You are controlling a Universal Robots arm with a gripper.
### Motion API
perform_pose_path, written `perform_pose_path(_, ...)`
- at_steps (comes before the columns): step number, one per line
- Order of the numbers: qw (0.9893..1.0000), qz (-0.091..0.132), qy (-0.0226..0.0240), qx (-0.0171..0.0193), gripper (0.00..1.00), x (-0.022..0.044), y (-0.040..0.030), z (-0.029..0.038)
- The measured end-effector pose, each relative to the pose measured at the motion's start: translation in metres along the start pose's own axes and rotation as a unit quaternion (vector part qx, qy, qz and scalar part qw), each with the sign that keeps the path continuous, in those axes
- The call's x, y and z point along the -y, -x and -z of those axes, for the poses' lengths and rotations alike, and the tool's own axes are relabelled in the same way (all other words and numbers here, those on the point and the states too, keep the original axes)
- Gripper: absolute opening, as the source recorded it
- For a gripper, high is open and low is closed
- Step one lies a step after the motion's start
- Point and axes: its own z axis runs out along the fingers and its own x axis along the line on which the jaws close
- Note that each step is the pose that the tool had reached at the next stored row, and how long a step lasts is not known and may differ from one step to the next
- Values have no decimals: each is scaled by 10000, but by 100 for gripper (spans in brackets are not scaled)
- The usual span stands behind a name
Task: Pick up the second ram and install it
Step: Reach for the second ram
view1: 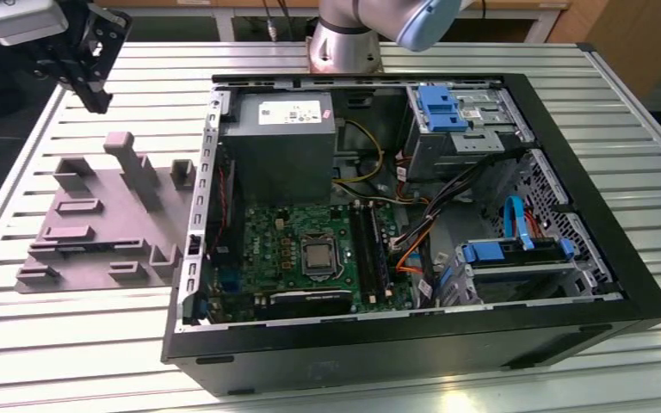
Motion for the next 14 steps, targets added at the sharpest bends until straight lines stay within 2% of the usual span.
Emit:
perform_pose_path(9, 10000, 0, 0, 0, 11, 14, -184, 4)
perform_pose_path(14, 10000, 0, 0, 0, 11, 24, -313, 6)
